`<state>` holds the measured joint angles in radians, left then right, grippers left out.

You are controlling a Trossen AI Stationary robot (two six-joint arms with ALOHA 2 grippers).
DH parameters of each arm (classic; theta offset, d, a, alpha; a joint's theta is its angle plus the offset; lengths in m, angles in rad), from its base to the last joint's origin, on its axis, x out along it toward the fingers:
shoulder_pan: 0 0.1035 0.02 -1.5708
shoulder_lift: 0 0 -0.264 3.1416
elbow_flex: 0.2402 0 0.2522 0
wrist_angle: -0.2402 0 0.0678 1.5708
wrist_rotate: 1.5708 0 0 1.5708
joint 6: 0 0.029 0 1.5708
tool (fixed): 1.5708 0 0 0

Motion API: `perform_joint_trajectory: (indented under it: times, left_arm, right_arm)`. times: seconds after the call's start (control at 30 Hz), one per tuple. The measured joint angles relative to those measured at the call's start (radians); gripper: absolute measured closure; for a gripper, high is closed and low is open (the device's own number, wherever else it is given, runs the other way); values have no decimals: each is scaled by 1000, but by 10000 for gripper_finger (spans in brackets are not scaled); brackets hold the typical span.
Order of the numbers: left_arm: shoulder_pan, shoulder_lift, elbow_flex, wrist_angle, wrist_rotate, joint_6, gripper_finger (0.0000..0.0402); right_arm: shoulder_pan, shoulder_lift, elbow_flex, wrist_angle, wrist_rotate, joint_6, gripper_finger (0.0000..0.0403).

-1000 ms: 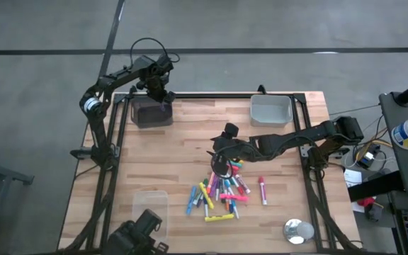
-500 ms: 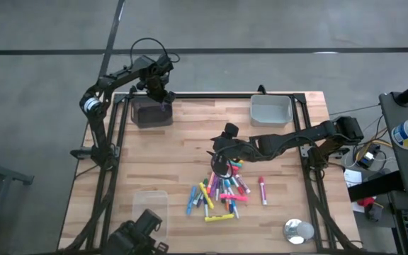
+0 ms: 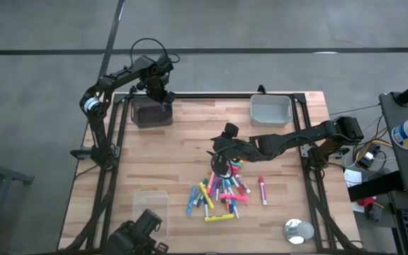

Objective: Pick & Place Markers
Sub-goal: Put the violet highlighter pen into the black bin

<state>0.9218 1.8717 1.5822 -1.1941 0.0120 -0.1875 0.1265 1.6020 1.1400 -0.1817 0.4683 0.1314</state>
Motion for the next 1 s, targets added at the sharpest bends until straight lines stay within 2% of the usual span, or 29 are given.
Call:
perform_joint_trajectory:
  times: [1.0]
  left_arm:
    - [0, -8, 3, -43, -2, 8, 289]
  right_arm:
    - [0, 0, 0, 0, 0, 0, 170]
